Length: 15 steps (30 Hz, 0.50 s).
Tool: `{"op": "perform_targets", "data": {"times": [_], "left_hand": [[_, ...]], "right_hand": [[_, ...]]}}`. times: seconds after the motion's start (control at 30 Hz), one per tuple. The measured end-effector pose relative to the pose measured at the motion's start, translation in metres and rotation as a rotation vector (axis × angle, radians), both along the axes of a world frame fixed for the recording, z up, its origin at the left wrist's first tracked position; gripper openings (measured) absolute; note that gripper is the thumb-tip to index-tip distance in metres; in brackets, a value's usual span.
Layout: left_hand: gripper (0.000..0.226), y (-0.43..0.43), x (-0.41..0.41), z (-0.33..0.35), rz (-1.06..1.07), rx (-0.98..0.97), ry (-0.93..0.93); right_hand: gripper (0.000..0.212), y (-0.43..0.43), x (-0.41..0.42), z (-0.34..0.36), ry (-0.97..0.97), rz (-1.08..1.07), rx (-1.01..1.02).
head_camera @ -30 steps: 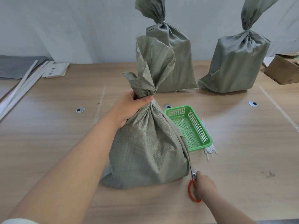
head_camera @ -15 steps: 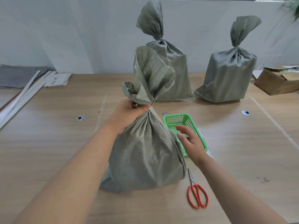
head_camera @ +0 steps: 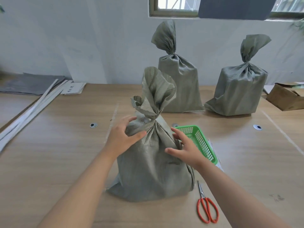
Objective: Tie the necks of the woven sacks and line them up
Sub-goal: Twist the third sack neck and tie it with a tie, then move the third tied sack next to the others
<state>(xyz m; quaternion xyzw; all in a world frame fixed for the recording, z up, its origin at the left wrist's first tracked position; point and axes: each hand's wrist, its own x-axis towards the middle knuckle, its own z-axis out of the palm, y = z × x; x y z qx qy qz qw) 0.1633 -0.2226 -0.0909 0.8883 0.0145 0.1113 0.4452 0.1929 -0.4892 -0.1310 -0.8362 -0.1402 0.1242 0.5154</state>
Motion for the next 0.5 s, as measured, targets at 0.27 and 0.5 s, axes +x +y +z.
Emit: {"op": "perform_targets", "data": {"times": [0.27, 0.5], "left_hand": [[0.113, 0.021, -0.026, -0.045, 0.084, -0.595, 0.160], [0.074, -0.003, -0.049, -0.084, 0.047, -0.675, 0.331]], "right_hand": [[0.077, -0.014, -0.003, -0.031, -0.002, -0.017, -0.073], [0.093, -0.017, -0.015, -0.047, 0.186, 0.026, 0.081]]}}
